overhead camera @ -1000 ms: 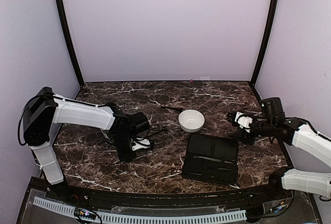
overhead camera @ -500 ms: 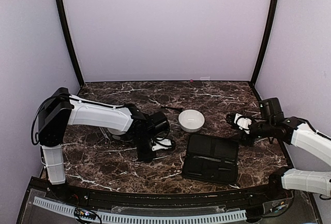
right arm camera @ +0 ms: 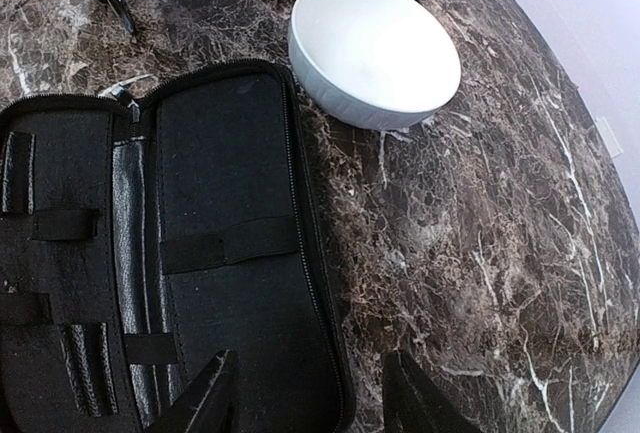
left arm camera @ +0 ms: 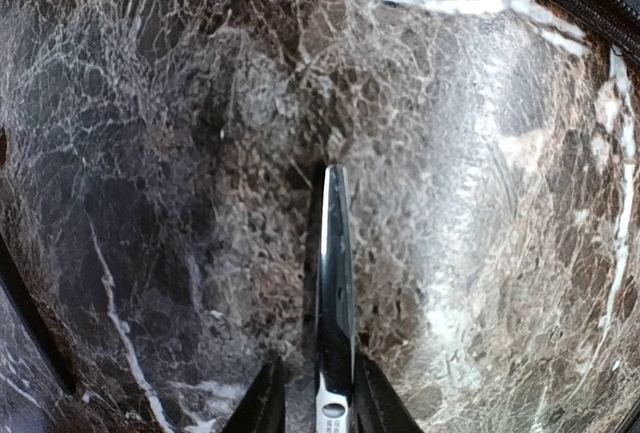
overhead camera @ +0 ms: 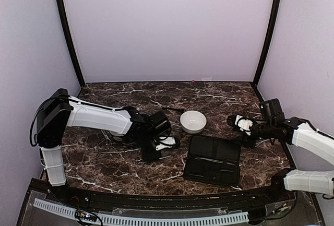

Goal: Sort the hair-cutting tools

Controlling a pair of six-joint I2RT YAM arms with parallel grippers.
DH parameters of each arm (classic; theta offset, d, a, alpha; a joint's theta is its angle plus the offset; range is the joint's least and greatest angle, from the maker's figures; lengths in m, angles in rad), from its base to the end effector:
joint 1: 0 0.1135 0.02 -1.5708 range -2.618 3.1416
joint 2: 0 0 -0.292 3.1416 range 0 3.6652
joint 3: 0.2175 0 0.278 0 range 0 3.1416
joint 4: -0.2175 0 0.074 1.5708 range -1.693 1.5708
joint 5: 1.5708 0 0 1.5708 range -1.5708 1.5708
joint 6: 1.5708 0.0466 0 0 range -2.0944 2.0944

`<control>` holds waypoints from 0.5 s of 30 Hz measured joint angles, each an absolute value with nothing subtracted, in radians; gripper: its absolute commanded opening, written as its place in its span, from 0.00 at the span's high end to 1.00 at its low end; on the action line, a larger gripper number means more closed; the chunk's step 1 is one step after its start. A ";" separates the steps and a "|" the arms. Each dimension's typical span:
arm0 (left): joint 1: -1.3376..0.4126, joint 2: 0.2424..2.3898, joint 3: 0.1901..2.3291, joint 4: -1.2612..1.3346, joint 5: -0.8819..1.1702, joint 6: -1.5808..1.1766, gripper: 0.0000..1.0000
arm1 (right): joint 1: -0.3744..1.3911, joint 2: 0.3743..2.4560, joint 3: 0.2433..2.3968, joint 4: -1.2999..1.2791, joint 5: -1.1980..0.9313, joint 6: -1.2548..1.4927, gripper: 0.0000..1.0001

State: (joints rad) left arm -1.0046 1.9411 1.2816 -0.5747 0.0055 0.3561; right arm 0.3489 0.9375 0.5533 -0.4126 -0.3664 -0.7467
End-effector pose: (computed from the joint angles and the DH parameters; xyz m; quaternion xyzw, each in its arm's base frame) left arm 0.2234 -0.3519 0.1530 0.6205 0.7661 -0.0559 0.1579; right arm 0.1855 0.0852 0.2187 -0.5329 0.7415 0.0921 0.3971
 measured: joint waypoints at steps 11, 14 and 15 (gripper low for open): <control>-0.970 1.943 1.288 -0.608 0.063 0.302 0.75 | 0.348 0.957 0.553 -0.413 -0.368 -0.747 0.51; -0.953 1.943 1.290 -0.627 0.081 0.298 0.77 | 0.348 0.957 0.553 -0.413 -0.368 -0.747 0.51; -0.950 1.943 1.292 -0.634 0.088 0.295 0.77 | 0.348 0.957 0.553 -0.413 -0.368 -0.747 0.51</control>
